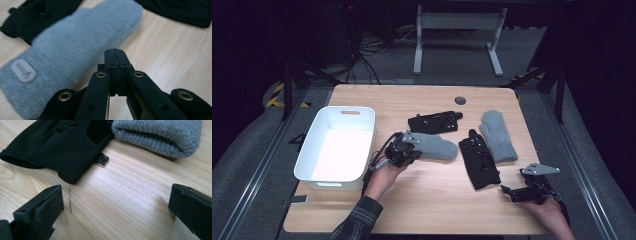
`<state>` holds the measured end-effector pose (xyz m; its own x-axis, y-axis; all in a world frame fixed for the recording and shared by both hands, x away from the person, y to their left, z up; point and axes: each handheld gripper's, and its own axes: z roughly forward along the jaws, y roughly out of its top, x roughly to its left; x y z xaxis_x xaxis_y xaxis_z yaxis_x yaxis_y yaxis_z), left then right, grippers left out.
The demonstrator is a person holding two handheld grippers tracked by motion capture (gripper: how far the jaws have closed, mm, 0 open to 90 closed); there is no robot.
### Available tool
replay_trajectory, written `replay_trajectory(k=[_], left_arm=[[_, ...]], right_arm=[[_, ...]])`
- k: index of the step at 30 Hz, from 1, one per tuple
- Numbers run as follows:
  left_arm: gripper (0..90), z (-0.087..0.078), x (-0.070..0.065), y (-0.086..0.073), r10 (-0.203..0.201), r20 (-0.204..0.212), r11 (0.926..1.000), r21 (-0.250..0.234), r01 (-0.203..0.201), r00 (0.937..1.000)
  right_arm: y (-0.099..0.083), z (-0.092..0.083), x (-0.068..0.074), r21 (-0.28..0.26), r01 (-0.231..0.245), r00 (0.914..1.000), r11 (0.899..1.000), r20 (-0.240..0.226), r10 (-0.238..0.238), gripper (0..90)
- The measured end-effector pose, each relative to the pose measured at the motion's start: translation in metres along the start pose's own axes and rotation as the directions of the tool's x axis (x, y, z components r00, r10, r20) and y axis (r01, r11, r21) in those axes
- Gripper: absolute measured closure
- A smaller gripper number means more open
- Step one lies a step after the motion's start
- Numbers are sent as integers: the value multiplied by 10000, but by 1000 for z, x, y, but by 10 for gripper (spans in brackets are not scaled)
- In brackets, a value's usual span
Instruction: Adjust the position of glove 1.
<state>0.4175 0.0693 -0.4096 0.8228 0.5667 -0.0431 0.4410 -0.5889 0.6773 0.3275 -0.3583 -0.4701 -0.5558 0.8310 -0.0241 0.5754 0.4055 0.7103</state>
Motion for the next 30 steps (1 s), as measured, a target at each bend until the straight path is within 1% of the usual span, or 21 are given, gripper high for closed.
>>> replay_trajectory(k=[1,2,3,5,6,9,10,13,14,15,16,18,19,20,21,23,25,27,28,29,30], left_arm=[[900,1,2,2,-34,-31,10000,-47,34,10000],[900,3,4,5,-9,-87,10000,39,10,10000],[900,4,5,7,12,-247,9999,102,-10,9997],[900,6,10,11,-34,-335,10000,86,36,9994],[900,7,12,13,-145,-365,9999,62,147,9992],[900,10,21,19,-223,-646,9996,148,233,9977],[900,12,25,21,-267,-760,9996,92,274,9968],[900,15,36,26,-575,-877,9983,41,581,9945],[900,17,40,28,-730,-778,9973,-46,729,9943],[900,19,43,30,-781,-839,9969,-3,784,9934],[900,21,45,32,-748,-1053,9970,95,763,9916],[900,24,52,35,-891,-1161,9958,94,908,9892],[900,25,56,36,-945,-1326,9952,113,968,9867],[900,27,59,37,-923,-1503,9950,231,968,9843],[900,29,62,39,-981,-1610,9943,266,1037,9821],[900,34,68,41,-1004,-1925,9925,488,1118,9761],[900,38,73,42,-1150,-2050,9895,627,1303,9720],[900,42,78,41,-1205,-2170,9868,803,1407,9687],[900,44,80,40,-1177,-2253,9866,842,1397,9672],[899,46,82,39,-1171,-2245,9861,895,1401,9674],[899,49,83,37,-1227,-2186,9840,1001,1473,9681]], right_arm=[[0,0,0,-1,1,10000,10000,-3,-1,2],[0,0,0,-1,0,10000,10000,-6,0,2],[0,0,0,-1,3,10000,10000,-7,-3,2],[0,0,0,-5,-2,10000,10000,-8,2,2],[0,0,0,-4,0,10000,10000,-7,0,2],[0,0,0,-2,4,10000,10000,-4,-4,2],[0,0,0,-1,11,10000,10000,-11,-11,2],[0,0,0,-5,15,10000,10000,-24,-15,3],[0,0,0,-2,18,10000,10000,-25,-18,3],[0,0,0,-7,23,10000,10000,-25,-23,2],[0,0,0,-5,18,10000,10000,-26,-18,3],[0,0,0,-3,17,10000,10000,-25,-17,3],[0,0,0,-5,17,10000,10000,-28,-17,3],[0,0,0,-4,19,10000,10000,-28,-19,3],[0,0,0,-5,22,10000,10000,-30,-22,3],[0,0,0,-6,24,10000,10000,-32,-24,3],[0,0,0,-7,17,10000,10000,-32,-17,3],[0,0,0,-5,19,10000,10000,-35,-19,3],[0,0,0,-4,24,10000,10000,-37,-24,3],[0,0,0,-5,21,10000,10000,-36,-21,3],[0,0,0,-6,28,10000,10000,-41,-28,3]])
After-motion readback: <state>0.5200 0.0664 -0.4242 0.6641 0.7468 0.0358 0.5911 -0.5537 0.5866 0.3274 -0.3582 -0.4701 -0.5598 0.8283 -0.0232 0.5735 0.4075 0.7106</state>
